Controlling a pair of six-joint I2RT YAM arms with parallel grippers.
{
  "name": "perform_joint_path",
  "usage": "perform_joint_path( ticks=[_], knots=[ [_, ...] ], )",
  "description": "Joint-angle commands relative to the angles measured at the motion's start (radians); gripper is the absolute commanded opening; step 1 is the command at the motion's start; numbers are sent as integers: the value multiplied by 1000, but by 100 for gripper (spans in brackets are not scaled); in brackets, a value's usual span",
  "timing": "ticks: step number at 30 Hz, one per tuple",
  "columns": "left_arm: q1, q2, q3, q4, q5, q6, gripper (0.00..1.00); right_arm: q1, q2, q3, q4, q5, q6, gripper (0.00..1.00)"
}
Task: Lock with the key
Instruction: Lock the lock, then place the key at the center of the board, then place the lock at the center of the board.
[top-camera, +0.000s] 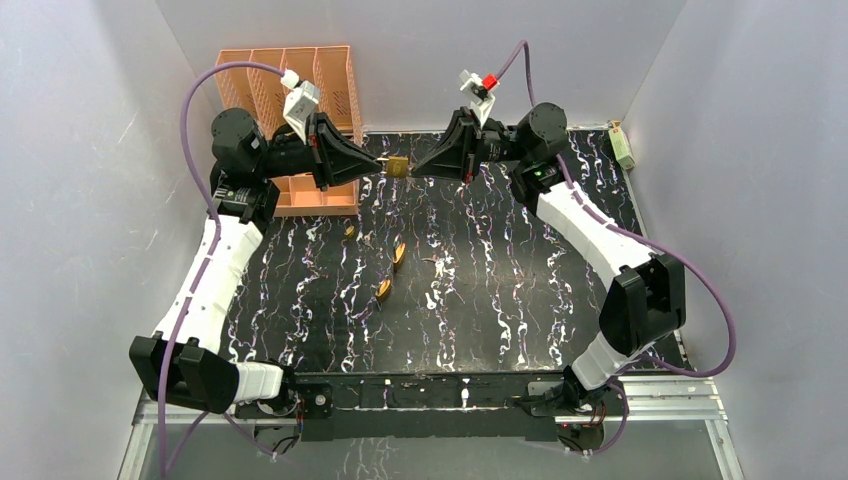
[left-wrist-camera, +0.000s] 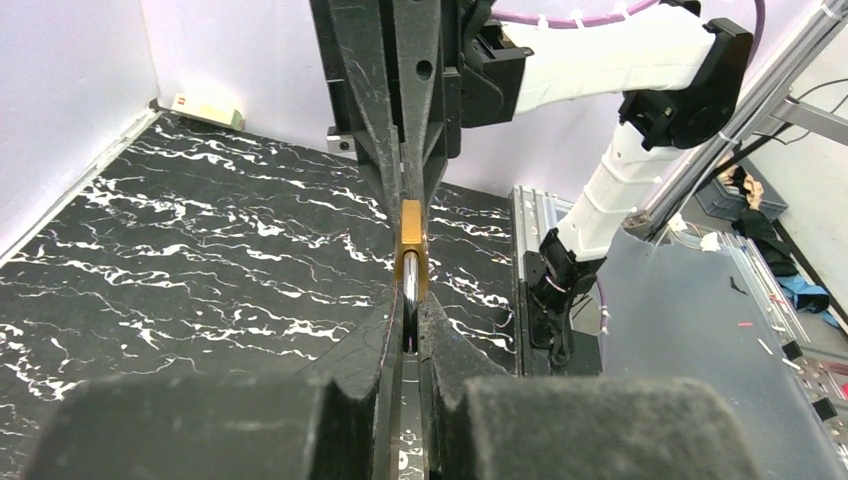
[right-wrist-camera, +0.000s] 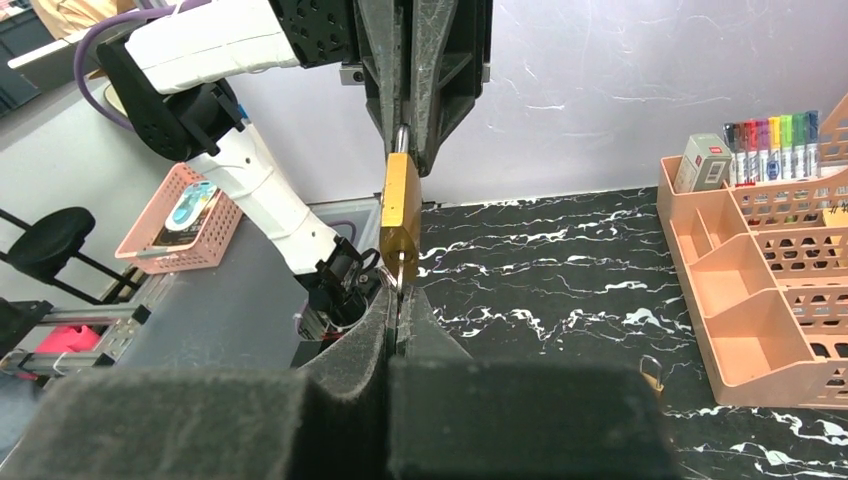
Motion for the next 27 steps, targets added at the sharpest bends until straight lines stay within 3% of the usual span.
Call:
perform_joint_path(
  ticks=[1,10,14,19,27],
  knots=[
    [60,-19,66,-99,-11,88,0,-17,-40,-13,87,-12,20,0],
    [183,-65,8,-181,-36,152,0,-100,-89,-83,94,-45,44,0],
    [190,-57,57,-558,-232,393,0,-75,-103,-47,-128,-2,-133,0],
    [190,-92,9,-757,-587,477,0,109,-62,118,-751,286,-589,0],
    [189,-93,-73,-864,-936,469,0,372,98,277,-984,751,-721,0]
  ],
)
